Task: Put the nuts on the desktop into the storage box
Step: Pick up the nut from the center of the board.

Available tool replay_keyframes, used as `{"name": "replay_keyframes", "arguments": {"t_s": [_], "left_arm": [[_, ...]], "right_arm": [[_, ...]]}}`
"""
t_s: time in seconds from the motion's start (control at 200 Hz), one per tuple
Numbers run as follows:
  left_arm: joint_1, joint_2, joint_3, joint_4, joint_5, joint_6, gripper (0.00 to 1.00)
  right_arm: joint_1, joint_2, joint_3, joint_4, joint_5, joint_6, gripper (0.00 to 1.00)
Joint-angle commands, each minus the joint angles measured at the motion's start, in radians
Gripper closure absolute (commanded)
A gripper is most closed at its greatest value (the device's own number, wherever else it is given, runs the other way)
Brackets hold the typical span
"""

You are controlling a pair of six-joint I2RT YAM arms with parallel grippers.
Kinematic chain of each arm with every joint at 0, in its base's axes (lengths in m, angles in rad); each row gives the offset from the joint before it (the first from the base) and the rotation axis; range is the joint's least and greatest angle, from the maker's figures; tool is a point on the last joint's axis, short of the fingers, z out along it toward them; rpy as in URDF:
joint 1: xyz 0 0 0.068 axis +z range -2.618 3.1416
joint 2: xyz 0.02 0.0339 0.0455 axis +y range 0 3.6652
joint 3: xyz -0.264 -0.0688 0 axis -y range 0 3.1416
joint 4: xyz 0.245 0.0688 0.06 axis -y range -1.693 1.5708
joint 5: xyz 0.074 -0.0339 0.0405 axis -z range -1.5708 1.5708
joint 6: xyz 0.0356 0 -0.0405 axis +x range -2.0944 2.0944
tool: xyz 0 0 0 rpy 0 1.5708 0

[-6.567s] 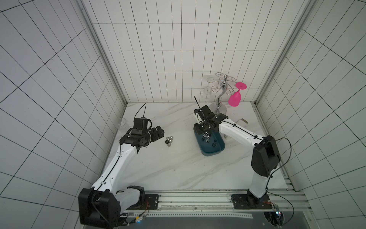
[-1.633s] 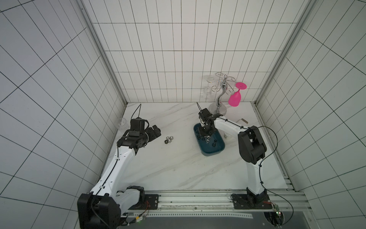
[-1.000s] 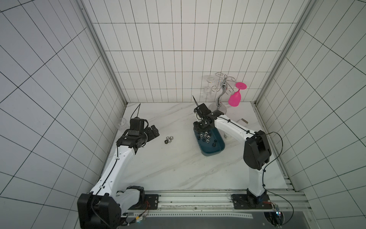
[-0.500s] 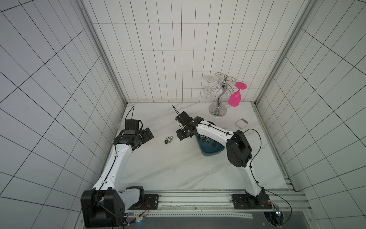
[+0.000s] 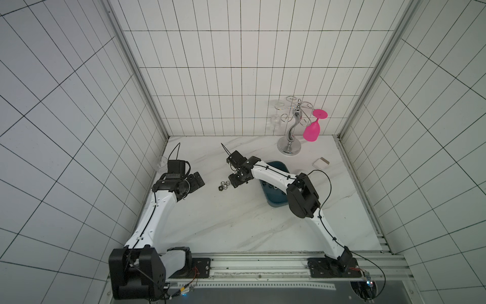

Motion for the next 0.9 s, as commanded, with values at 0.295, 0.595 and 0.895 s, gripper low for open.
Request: {"name": "replay_keyframes", "arguments": {"t_s": [0.295, 0.595, 0.895], "left_arm": [[0.007, 0.017, 0.005, 0.012, -0.008, 0.028, 0.02], [0.020, 0.007, 0.013, -0.004, -0.012, 0.047, 0.02], [0.030, 0.009, 0.031, -0.009, -0.001, 0.052, 0.02]], "right_arm": [[0.046, 0.122, 0.129, -0.066, -0.005, -0.007, 0.42], [0.049, 0.197, 0.265, -0.104, -0.002, -0.013, 0.48], [0.050, 0.138, 0.221, -0.095, 0.020, -0.025, 0.81]]}}
